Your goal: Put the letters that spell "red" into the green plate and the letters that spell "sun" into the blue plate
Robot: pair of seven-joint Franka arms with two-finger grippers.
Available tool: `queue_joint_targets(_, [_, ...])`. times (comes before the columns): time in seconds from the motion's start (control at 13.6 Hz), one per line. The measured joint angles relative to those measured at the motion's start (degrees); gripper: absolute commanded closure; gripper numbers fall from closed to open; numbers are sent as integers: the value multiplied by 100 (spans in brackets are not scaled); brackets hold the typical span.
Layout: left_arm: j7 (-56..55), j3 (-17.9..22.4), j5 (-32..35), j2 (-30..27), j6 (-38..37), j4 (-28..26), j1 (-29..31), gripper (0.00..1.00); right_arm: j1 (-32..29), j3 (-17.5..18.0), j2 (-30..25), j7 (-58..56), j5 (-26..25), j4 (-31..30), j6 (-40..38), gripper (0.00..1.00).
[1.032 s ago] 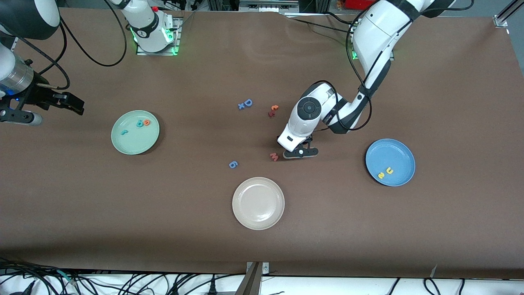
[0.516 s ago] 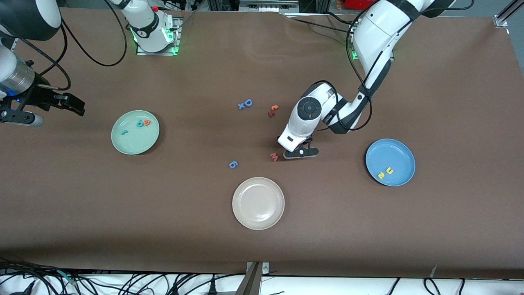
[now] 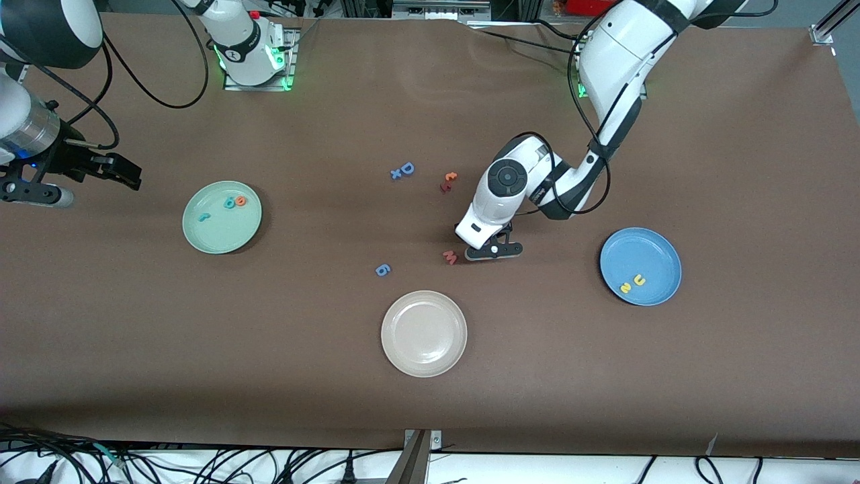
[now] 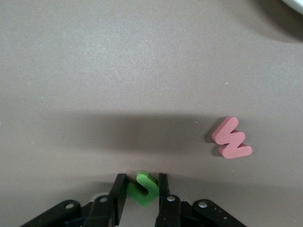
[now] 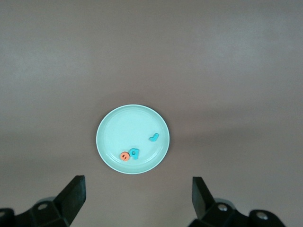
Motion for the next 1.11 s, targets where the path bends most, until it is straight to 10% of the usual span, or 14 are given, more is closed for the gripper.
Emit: queue_joint_targets(1.11, [954,64,477,-18,-1278,686,253,80,0,0,0,0,13,-155,224,1])
